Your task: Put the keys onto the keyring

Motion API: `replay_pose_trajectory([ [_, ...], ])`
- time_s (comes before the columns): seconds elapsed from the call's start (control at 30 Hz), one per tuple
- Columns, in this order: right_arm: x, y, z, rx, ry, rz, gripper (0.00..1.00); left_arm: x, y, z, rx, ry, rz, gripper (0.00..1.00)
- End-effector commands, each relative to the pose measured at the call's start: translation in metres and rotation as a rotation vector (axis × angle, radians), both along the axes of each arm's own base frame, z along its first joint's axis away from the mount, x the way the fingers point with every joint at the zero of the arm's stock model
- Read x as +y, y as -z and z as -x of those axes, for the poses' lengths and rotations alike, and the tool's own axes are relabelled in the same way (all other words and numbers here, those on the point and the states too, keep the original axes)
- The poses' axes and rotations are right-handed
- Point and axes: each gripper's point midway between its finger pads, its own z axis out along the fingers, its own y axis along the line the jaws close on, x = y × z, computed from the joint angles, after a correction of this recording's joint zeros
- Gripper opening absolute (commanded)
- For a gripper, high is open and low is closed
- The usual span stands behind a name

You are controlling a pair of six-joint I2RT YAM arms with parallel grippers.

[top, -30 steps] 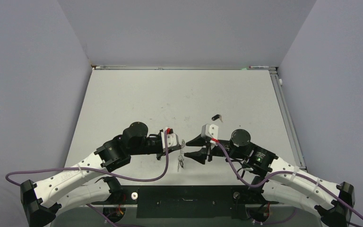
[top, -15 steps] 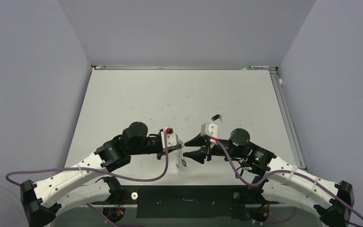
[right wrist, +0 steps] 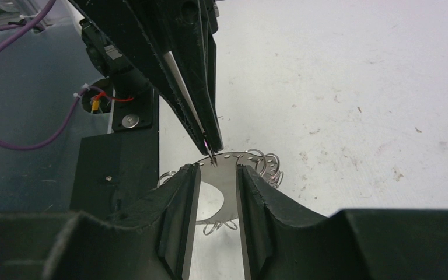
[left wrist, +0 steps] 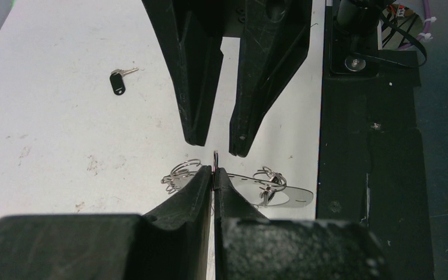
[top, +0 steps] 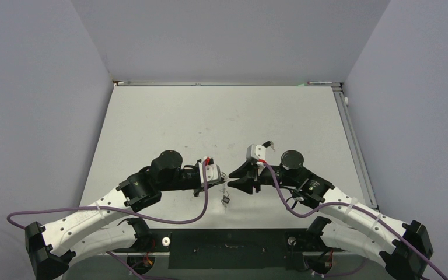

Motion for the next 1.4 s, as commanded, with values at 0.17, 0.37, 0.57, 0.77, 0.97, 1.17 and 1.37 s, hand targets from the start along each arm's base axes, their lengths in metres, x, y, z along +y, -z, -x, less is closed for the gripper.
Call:
replay_pose_trajectory([
  [0.17,0.01,-0.019,0.007,-0.038,-0.089,-0.058,0.27,-0.006,-0.022,-0.001,-0.058,0.02,0.072,0.0],
  [0.37,0.012,-0.023,0.007,-0.049,-0.097,-0.068,0.26,-0.006,-0.021,-0.001,-0.056,0.022,0.069,0.0],
  [0.57,0.014,-0.024,0.008,-0.048,-0.107,-0.07,0.23,-0.006,-0.021,-0.001,-0.056,0.023,0.068,0.0],
  [0.77,0.016,-0.027,0.008,-0.055,-0.109,-0.08,0.21,-0.007,-0.02,-0.001,-0.052,0.027,0.066,0.0],
  [0.97,0.018,-0.027,0.006,-0.055,-0.109,-0.085,0.17,-0.007,-0.02,0.0,-0.052,0.027,0.066,0.0],
  [1.17,0.02,-0.026,0.006,-0.053,-0.11,-0.086,0.14,-0.007,-0.019,0.0,-0.051,0.028,0.065,0.0],
  [1.37,0.021,-0.024,0.007,-0.054,-0.115,-0.082,0.05,-0.007,-0.019,-0.001,-0.052,0.027,0.065,0.0],
])
